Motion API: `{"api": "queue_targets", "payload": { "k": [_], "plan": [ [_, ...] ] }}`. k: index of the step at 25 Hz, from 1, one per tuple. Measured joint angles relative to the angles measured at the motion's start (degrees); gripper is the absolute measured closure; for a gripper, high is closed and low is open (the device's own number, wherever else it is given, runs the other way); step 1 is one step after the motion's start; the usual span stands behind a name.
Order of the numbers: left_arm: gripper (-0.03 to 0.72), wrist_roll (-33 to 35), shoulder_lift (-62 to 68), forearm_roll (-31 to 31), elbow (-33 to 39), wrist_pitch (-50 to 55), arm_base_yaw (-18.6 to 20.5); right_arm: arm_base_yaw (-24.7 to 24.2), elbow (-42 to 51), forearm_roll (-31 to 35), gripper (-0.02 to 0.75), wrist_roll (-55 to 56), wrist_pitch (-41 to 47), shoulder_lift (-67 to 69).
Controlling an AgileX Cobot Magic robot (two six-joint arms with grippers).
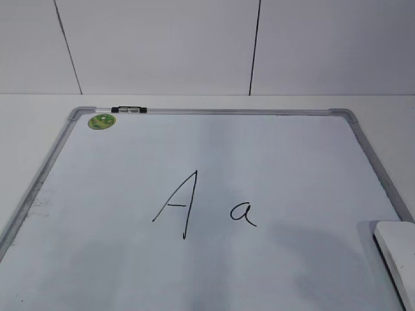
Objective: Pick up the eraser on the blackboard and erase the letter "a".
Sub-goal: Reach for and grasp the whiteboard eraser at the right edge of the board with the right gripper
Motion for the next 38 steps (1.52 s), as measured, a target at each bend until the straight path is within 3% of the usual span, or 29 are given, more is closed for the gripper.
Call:
{"api": "queue_targets", "payload": {
  "k": [18, 24, 38],
  "plan": [
    [0.454, 0.0, 0.0, 0.0, 0.0, 0.0, 0.0, 0.0, 0.0, 0.1, 0.199, -0.1, 0.0, 0.0],
    [0.454, 0.0, 0.0, 0.0, 0.0, 0.0, 0.0, 0.0, -0.5, 0.9, 0.199, -6.9, -1.4, 0.3],
    [0.454, 0.0, 0.0, 0.0, 0.0, 0.0, 0.0, 0.0, -9.3, 12.6, 0.199, -11.3, -5.4, 30.3]
  ]
}}
